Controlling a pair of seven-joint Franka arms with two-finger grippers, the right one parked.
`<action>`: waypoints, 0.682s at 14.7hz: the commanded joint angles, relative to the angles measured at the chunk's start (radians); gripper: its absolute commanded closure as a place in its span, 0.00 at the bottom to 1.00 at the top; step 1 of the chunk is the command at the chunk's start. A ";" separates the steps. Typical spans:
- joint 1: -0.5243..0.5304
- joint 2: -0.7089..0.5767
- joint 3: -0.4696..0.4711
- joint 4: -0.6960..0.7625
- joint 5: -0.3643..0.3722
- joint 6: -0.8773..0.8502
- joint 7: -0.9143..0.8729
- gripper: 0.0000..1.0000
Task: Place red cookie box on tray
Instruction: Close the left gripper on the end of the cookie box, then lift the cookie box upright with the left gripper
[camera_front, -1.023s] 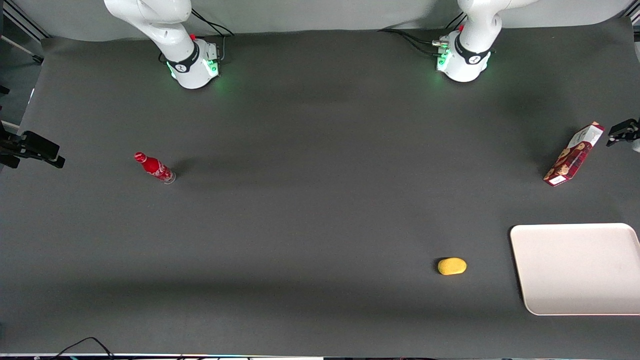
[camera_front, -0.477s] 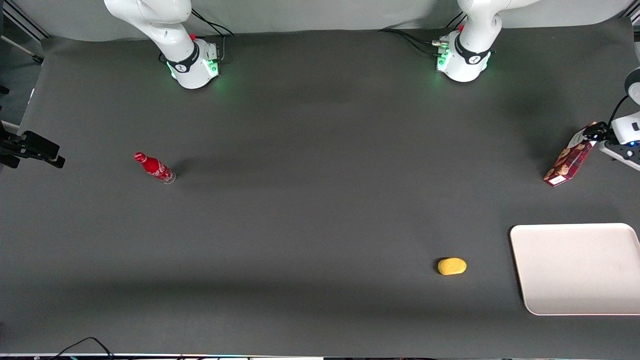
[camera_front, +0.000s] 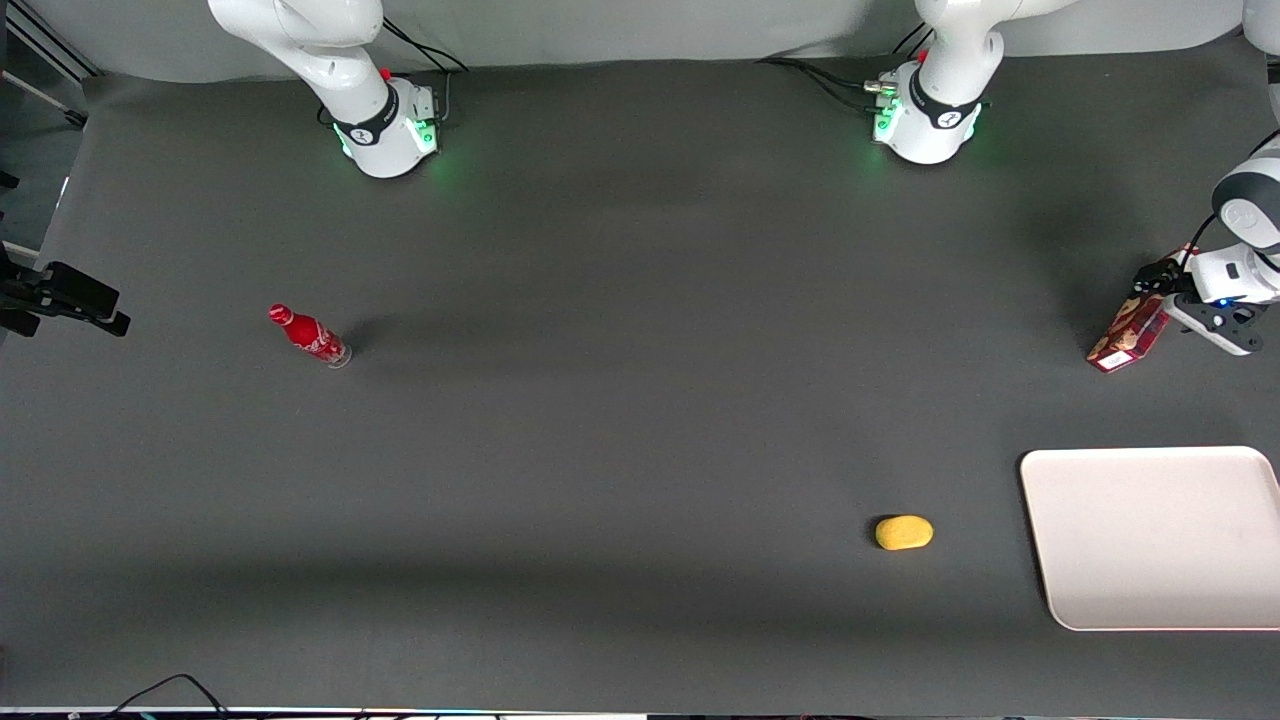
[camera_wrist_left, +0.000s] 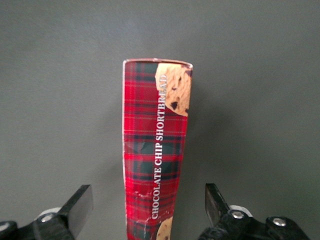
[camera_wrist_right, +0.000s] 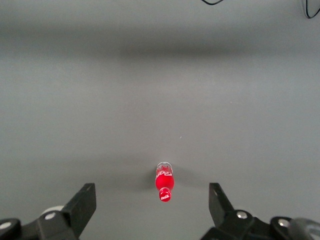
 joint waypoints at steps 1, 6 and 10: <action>-0.005 0.014 0.010 -0.018 -0.026 0.037 0.033 0.00; -0.004 0.019 0.010 -0.018 -0.026 0.038 0.033 0.35; -0.005 0.030 0.010 -0.018 -0.027 0.040 0.033 0.85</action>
